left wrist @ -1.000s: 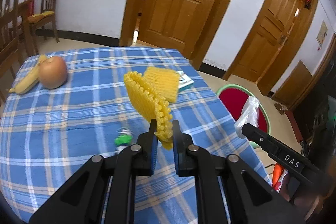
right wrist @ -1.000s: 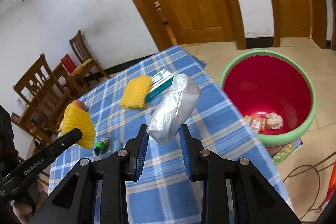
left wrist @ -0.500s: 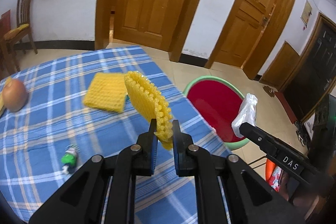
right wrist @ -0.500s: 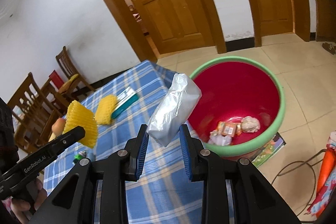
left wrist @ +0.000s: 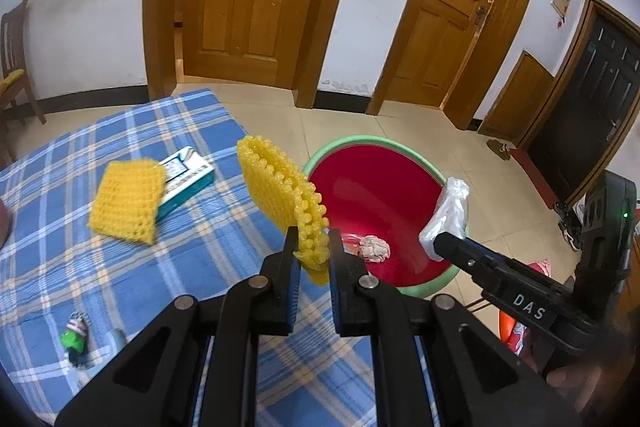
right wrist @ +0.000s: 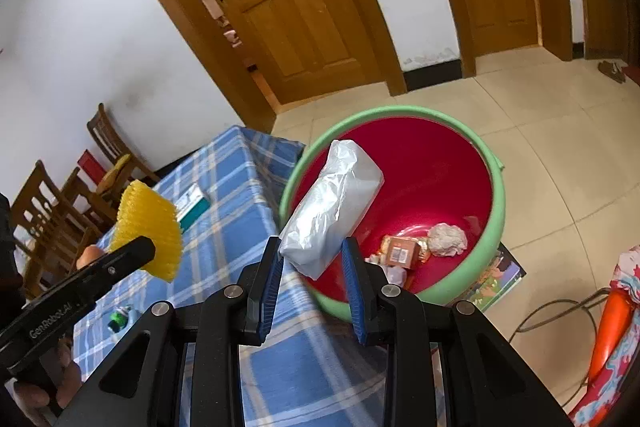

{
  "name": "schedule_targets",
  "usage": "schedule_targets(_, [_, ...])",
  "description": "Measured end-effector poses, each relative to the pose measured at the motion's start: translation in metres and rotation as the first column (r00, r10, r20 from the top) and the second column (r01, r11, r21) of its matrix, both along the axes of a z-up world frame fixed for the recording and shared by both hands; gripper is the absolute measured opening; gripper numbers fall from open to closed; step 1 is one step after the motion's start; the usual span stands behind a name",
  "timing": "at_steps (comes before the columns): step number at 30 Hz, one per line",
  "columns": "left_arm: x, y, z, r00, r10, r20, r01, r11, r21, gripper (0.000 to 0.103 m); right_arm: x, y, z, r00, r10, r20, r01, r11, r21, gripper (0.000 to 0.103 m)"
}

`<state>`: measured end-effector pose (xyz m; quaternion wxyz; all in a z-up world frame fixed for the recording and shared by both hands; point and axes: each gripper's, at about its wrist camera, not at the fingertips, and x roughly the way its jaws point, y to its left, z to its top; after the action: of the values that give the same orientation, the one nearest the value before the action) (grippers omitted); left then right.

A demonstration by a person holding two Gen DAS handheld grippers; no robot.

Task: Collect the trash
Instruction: 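Open the right tool to drop the plastic bag while the left tool drops the foam net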

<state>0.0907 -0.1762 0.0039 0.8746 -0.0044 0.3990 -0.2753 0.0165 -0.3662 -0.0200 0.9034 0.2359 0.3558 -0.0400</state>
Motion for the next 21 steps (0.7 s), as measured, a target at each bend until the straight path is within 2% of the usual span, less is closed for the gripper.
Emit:
schedule_targets(13, [0.017, -0.036, -0.019, 0.999, -0.040, -0.037, 0.041, 0.999, 0.030, 0.012, 0.008, -0.031, -0.027, 0.997, -0.046, -0.057, 0.049, 0.998, 0.042, 0.034])
schedule_targets(21, [0.020, -0.053, -0.026, 0.997, -0.060, -0.052, 0.063, 0.997, 0.046, 0.012, 0.004, -0.042, -0.030, 0.996, -0.074, -0.051, 0.077, 0.995, 0.068, 0.035])
